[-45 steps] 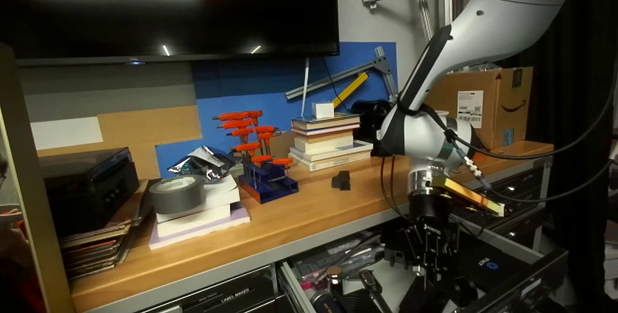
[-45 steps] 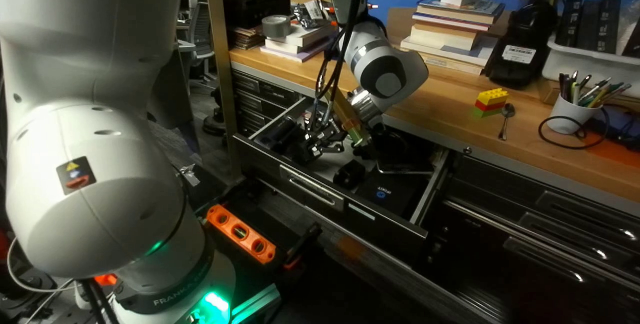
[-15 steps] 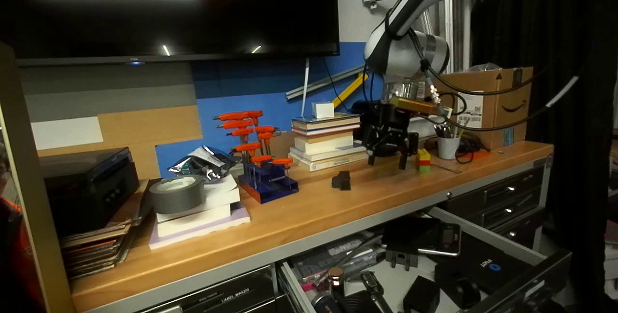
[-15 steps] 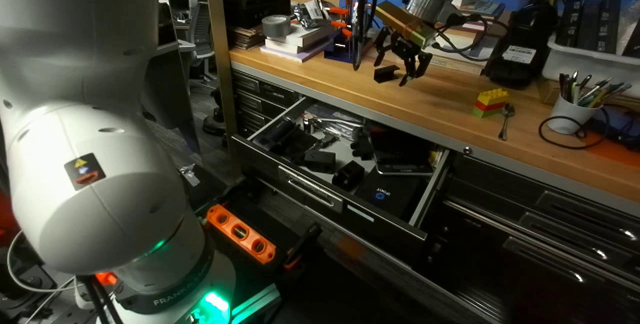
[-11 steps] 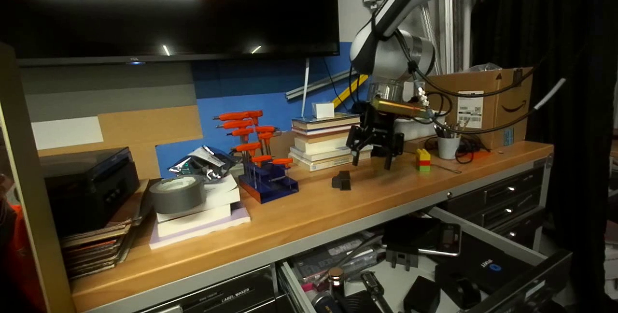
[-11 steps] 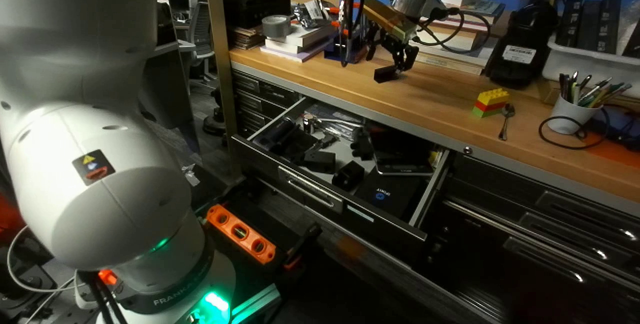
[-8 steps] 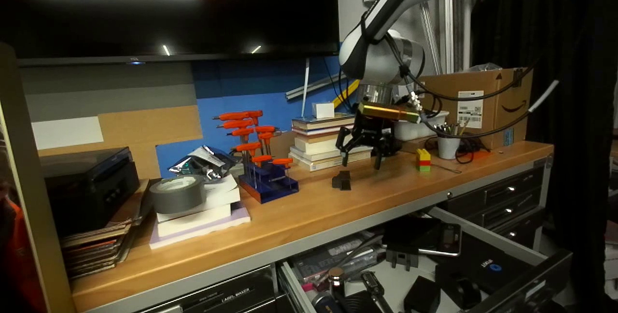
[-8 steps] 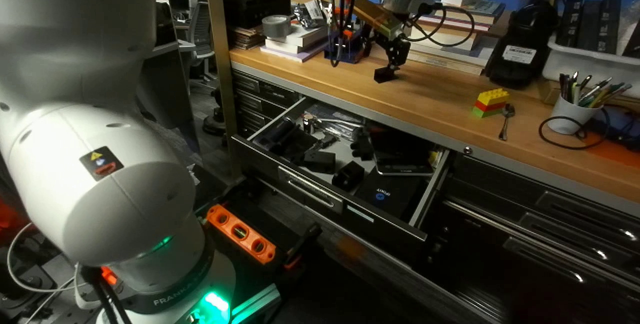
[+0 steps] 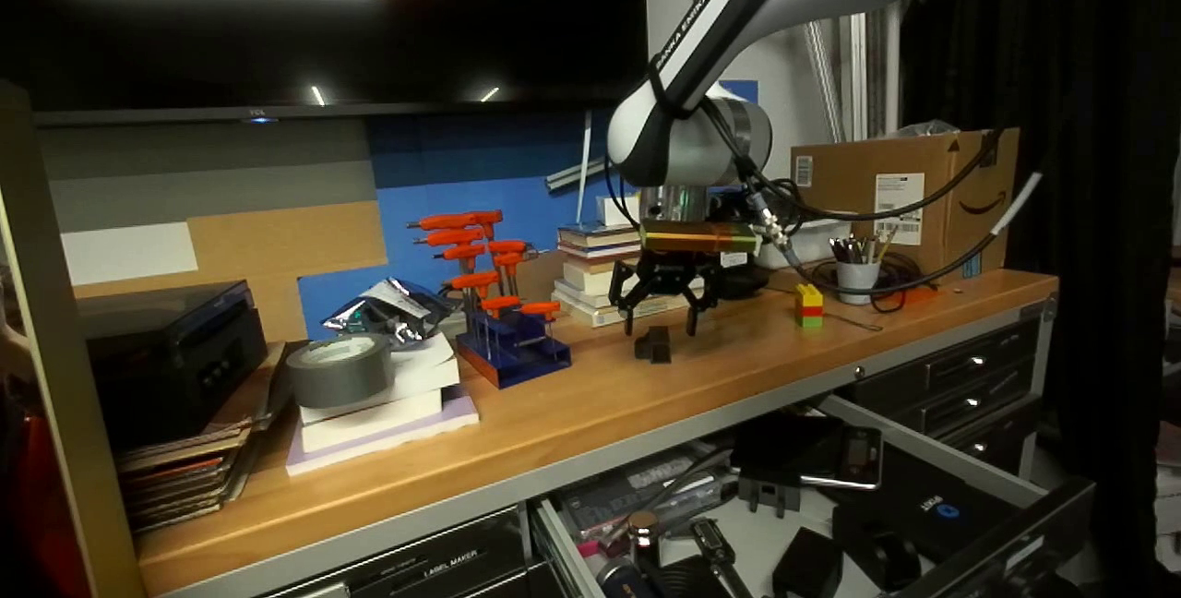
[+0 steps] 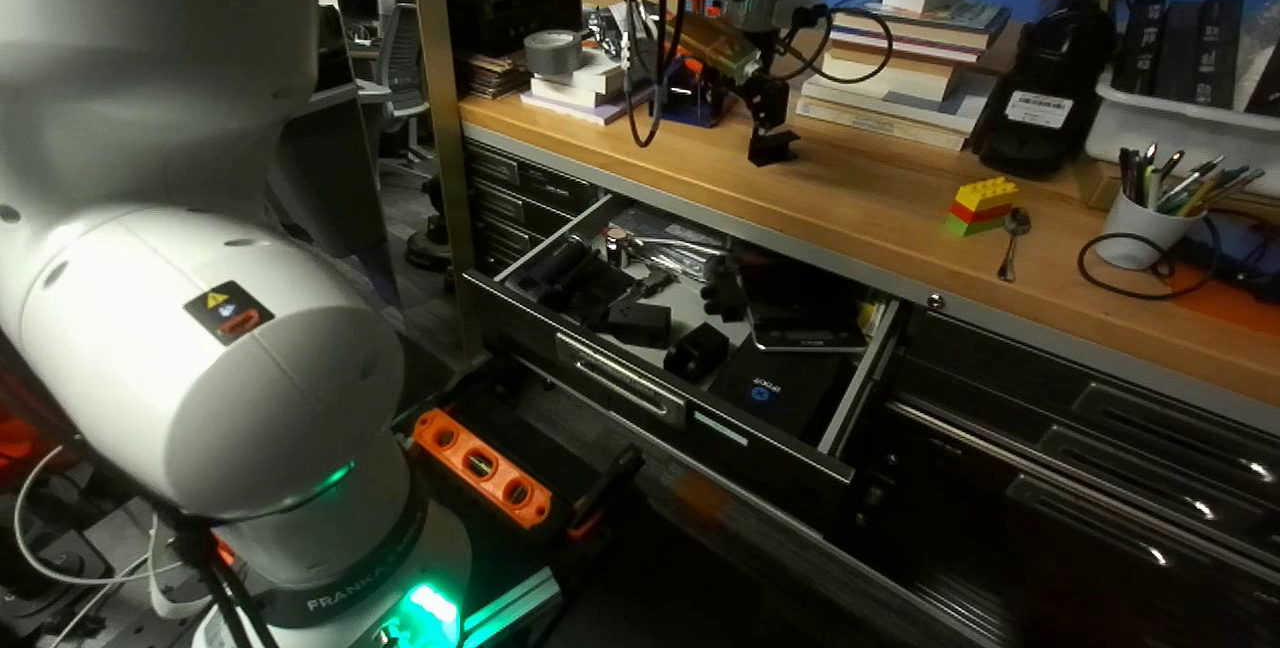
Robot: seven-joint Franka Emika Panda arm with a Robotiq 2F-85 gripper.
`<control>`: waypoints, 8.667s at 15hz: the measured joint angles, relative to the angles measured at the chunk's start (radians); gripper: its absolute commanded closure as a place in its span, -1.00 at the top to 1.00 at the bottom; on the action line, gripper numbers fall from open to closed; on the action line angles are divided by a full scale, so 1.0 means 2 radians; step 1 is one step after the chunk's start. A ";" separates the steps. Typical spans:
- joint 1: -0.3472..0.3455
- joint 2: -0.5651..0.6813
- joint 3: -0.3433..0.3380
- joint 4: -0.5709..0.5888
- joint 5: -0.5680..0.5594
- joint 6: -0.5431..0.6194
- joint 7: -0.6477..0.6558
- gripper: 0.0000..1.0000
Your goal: Pick up the black objects from the counter and put them in the open drawer and close it
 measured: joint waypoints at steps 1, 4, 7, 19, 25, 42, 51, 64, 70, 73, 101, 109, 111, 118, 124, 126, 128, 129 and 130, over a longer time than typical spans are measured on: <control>0.002 0.005 0.000 0.001 -0.003 0.005 0.004 1.00; 0.003 0.022 0.000 0.008 -0.006 0.016 0.009 1.00; 0.003 0.042 -0.001 0.028 -0.008 0.020 0.011 1.00; 0.010 0.132 -0.025 0.141 -0.037 0.020 0.052 1.00; 0.011 0.153 -0.039 0.163 -0.050 0.020 0.064 1.00; 0.026 0.157 -0.058 0.185 -0.096 -0.048 0.097 1.00; 0.026 0.153 -0.074 0.184 -0.097 -0.080 0.136 1.00; 0.022 0.115 -0.056 0.134 -0.097 -0.132 0.106 1.00; 0.039 0.090 -0.073 0.091 -0.146 -0.121 0.186 1.00; 0.055 0.077 -0.089 0.057 -0.187 -0.099 0.268 1.00; -0.043 -0.076 -0.025 -0.254 -0.048 0.030 0.065 -0.58; -0.041 -0.082 0.031 -0.296 0.023 0.030 -0.076 -0.58; -0.035 -0.082 0.043 -0.296 0.027 0.031 -0.084 -0.58; -0.015 -0.062 0.047 -0.292 0.026 0.093 -0.080 -0.58; -0.013 -0.015 0.045 -0.266 0.023 0.130 -0.075 0.20; -0.012 -0.002 0.042 -0.257 0.022 0.136 -0.069 0.46; -0.011 0.008 0.037 -0.249 0.019 0.139 -0.063 0.78; -0.010 0.011 0.034 -0.245 0.017 0.142 -0.059 0.94; -0.009 0.014 0.030 -0.243 0.014 0.143 -0.055 0.99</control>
